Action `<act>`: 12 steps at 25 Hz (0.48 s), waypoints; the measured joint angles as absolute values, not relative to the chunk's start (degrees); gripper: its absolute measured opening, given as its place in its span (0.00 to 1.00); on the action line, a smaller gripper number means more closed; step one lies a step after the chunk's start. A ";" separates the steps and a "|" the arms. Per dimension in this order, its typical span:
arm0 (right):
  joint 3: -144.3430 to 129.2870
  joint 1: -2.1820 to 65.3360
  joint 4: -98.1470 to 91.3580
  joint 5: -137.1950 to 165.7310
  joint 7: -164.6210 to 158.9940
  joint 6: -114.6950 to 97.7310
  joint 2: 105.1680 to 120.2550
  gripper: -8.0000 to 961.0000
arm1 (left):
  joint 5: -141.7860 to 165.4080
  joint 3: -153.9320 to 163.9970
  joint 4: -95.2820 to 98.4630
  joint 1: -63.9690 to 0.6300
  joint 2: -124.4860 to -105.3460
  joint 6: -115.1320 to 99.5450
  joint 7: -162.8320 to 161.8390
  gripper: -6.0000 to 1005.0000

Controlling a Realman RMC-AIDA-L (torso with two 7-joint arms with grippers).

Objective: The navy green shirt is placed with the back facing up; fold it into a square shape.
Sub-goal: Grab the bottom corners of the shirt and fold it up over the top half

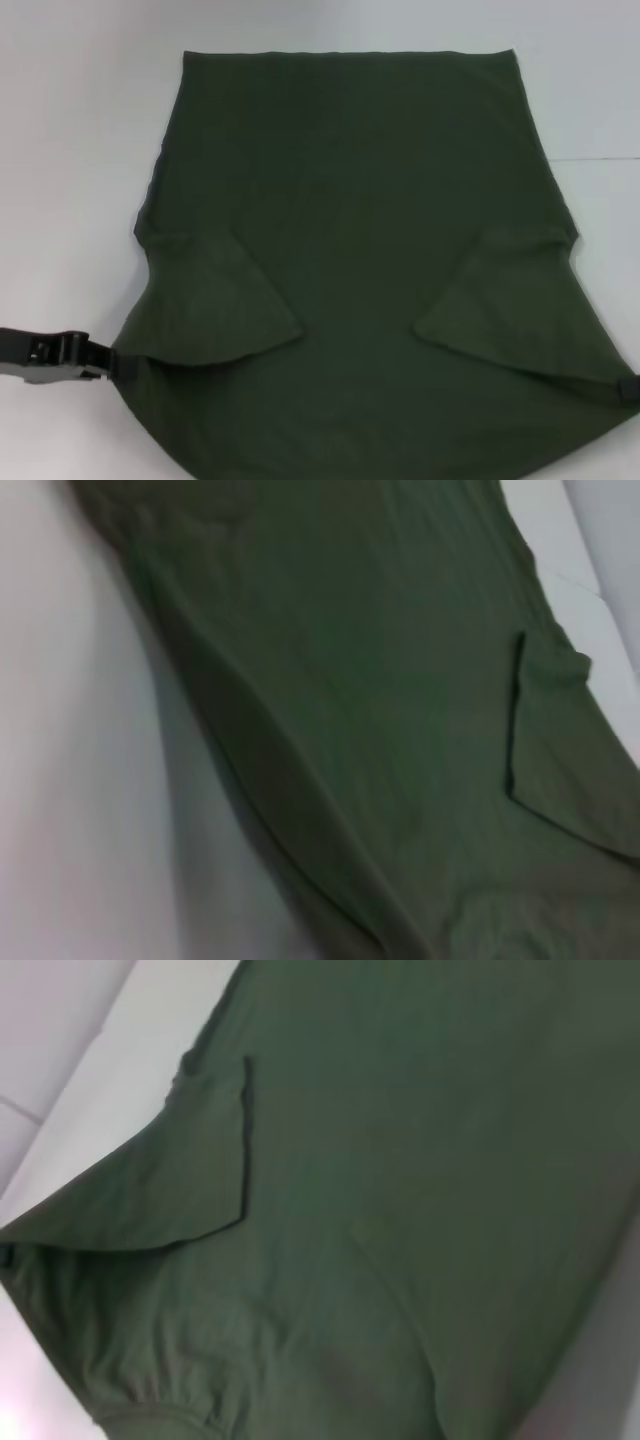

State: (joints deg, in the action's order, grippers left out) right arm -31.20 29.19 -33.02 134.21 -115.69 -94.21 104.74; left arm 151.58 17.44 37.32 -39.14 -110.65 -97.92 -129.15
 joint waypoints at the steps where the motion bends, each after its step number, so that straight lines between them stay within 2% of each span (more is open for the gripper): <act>1: -31.18 28.98 -33.07 134.27 -115.13 -94.79 104.74 0.03 | 151.58 17.41 37.37 -39.10 -110.59 -99.16 -128.75 0.04; 12: -30.42 25.12 -33.60 134.49 -105.76 -103.46 103.62 0.03 | 152.14 16.98 39.57 -38.07 -109.96 -113.13 -124.65 0.04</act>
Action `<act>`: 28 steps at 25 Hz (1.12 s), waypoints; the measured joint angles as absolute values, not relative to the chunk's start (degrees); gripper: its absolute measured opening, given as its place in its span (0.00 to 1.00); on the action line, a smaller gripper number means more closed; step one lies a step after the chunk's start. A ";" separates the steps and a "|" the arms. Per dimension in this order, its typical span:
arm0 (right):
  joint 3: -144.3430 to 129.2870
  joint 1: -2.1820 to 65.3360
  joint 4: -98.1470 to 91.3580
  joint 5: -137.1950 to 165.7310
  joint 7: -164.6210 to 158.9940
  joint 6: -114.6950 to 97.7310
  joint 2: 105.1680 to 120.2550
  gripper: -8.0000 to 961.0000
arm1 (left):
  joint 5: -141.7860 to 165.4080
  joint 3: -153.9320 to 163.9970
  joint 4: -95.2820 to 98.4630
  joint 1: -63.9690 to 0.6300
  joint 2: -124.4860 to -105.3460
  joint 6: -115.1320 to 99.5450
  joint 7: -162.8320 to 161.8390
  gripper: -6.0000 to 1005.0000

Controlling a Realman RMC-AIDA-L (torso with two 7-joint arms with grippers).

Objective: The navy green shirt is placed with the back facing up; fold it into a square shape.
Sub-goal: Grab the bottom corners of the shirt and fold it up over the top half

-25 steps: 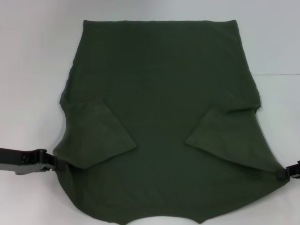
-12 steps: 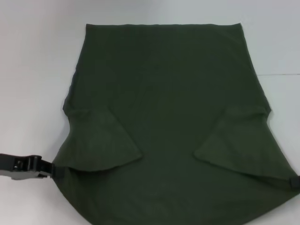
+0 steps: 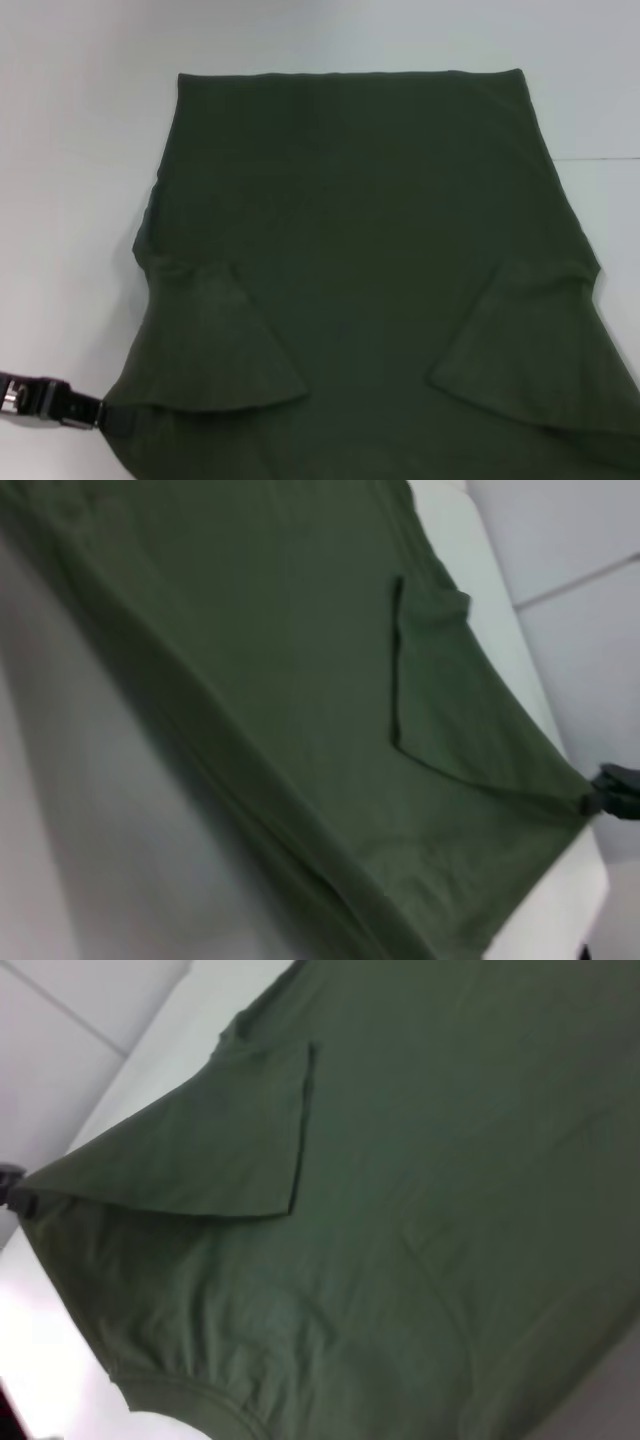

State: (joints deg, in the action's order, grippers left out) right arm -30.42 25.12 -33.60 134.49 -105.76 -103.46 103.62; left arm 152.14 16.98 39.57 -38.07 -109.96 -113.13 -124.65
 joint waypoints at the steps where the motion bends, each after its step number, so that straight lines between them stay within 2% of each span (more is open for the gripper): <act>1: -30.42 25.12 -33.60 134.49 -105.76 -103.46 103.62 0.03 | 152.30 17.07 39.68 -37.91 -109.95 -114.17 -124.47 0.04; 9: -24.40 24.78 -33.99 134.29 -104.47 -106.51 102.84 0.03 | 151.40 14.66 40.15 -37.66 -109.54 -116.41 -124.39 0.04; 20: -10.63 30.98 -34.00 133.32 -109.17 -102.92 102.16 0.03 | 137.88 10.35 38.04 -40.99 -108.38 -104.72 -132.35 0.04; 28: -10.35 32.79 -33.02 124.50 -110.55 -94.20 102.89 0.03 | 127.91 10.69 32.64 -41.56 -108.39 -90.81 -130.89 0.04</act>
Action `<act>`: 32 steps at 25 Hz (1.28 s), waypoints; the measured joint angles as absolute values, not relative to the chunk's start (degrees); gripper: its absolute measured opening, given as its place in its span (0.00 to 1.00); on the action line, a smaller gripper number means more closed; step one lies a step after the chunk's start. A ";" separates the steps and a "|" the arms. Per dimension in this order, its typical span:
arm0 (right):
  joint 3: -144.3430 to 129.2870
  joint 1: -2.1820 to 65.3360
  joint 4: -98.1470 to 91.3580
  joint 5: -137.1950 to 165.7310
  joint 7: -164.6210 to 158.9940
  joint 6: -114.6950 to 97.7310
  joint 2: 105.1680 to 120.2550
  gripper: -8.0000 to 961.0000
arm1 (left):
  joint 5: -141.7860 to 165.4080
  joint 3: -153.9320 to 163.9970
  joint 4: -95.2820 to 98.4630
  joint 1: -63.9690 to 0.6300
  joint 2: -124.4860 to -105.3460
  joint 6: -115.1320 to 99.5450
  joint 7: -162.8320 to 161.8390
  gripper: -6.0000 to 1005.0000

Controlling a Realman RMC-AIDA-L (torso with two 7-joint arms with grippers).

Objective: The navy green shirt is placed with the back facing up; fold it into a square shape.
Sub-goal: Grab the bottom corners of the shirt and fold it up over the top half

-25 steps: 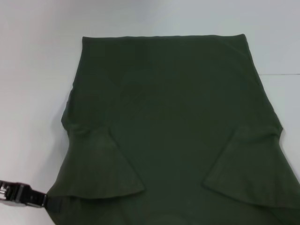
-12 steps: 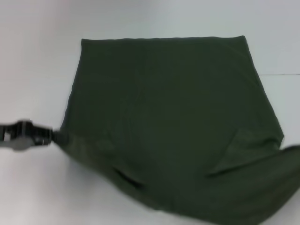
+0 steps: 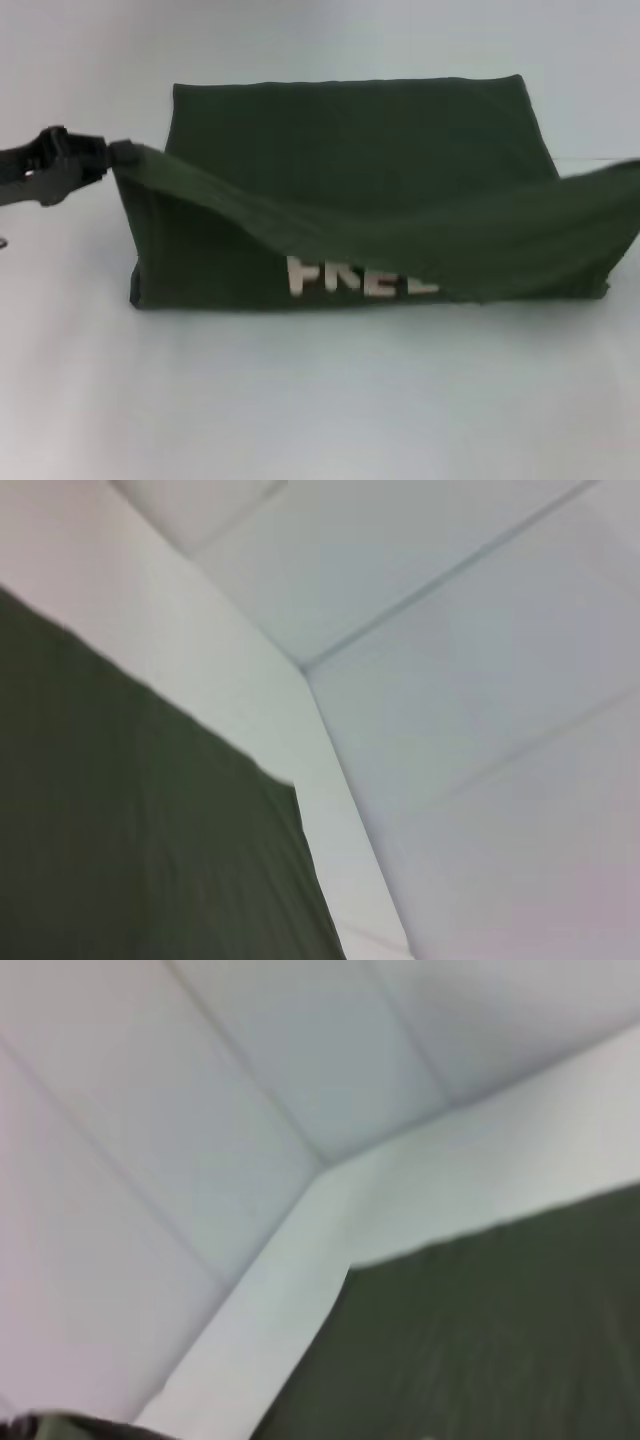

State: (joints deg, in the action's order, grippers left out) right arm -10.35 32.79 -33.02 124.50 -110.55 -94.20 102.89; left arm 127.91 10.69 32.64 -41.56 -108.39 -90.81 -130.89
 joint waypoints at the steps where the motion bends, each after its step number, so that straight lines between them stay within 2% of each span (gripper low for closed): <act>1: -10.35 33.14 -32.63 123.83 -110.63 -92.76 103.00 0.03 | 127.26 10.73 32.01 -41.74 -108.46 -89.33 -130.30 0.04; 8: -10.71 35.57 -29.34 120.11 -110.03 -79.85 105.09 0.03 | 122.75 10.72 27.77 -42.78 -109.87 -78.40 -125.17 0.04; 10: -11.05 36.48 -28.79 120.09 -109.45 -75.96 106.07 0.03 | 122.25 10.72 27.29 -42.88 -110.18 -76.99 -124.36 0.04; 19: -11.88 40.17 -26.87 120.02 -104.68 -61.55 110.42 0.03 | 119.02 10.72 24.84 -43.86 -113.78 -65.31 -116.67 0.04; 27: -12.45 42.74 -23.62 119.95 -102.90 -52.10 111.55 0.03 | 118.21 10.72 22.79 -45.48 -116.29 -57.65 -110.46 0.04; 32: -12.81 43.82 -21.95 119.95 -102.09 -47.75 112.10 0.07 | 117.36 10.78 22.60 -46.35 -117.96 -53.45 -107.27 0.04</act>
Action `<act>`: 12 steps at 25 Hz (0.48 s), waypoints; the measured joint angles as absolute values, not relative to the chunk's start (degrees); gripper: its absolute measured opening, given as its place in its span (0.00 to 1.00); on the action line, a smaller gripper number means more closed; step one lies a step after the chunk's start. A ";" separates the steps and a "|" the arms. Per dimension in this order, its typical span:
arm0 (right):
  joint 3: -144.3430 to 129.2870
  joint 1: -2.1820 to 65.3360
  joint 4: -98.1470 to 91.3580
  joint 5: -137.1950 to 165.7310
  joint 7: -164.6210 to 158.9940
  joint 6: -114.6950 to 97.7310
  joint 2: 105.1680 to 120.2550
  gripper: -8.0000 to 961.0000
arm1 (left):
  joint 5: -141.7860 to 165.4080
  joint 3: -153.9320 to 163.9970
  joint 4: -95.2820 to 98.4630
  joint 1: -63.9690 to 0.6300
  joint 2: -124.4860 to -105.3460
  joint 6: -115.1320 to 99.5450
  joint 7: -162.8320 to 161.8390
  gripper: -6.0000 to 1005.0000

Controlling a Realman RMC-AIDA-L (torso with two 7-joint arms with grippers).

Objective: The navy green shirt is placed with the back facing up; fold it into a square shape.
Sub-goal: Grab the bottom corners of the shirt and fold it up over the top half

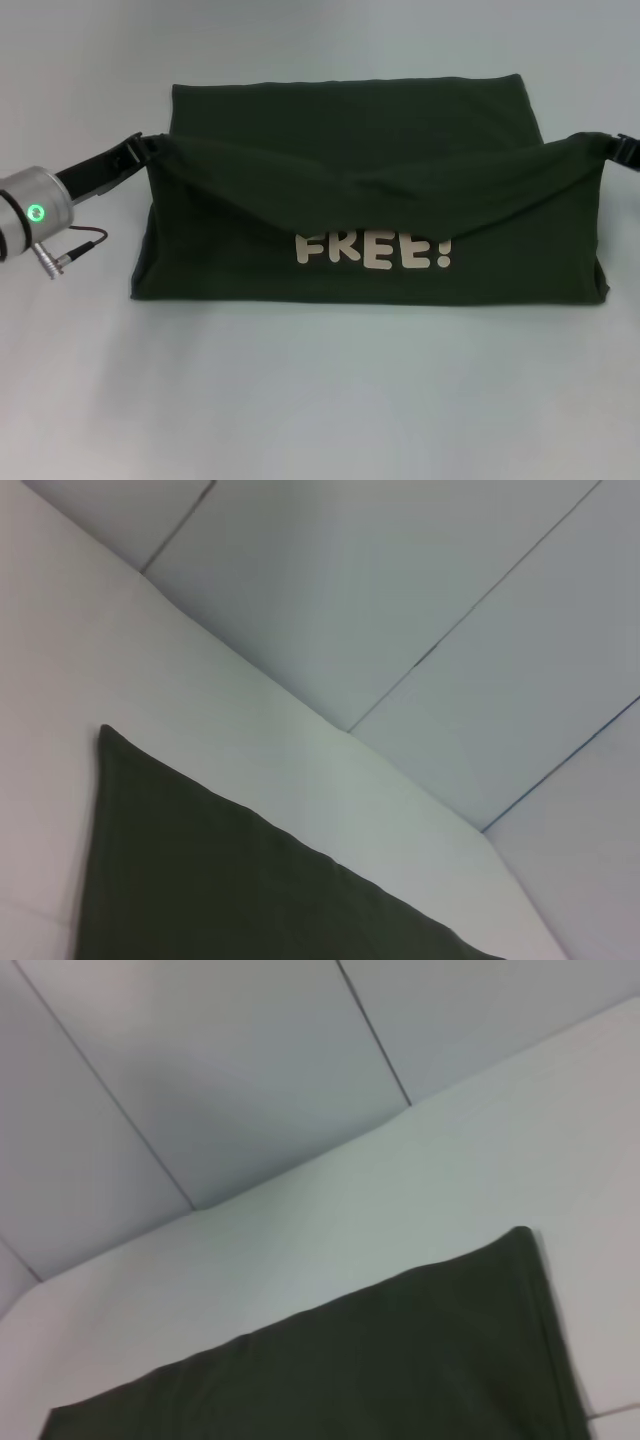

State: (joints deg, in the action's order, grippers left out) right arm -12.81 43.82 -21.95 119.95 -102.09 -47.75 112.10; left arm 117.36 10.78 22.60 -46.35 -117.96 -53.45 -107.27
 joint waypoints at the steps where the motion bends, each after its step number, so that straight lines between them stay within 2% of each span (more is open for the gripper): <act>1: -13.16 43.99 -21.76 119.95 -102.05 -47.09 112.22 0.08 | 117.33 10.78 22.49 -46.51 -118.12 -52.94 -106.90 0.04; 7: -14.96 44.69 -21.75 119.96 -101.94 -43.59 113.41 0.14 | 117.24 10.81 21.90 -47.68 -119.20 -48.67 -105.60 0.04; 12: -15.45 44.85 -21.94 119.98 -101.95 -42.50 113.48 0.18 | 116.41 10.79 21.66 -48.13 -120.02 -43.61 -105.56 0.04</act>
State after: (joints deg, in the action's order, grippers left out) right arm -15.46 44.85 -21.94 119.98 -101.95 -42.50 113.48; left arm 116.41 10.79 21.66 -48.13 -120.02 -43.61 -105.56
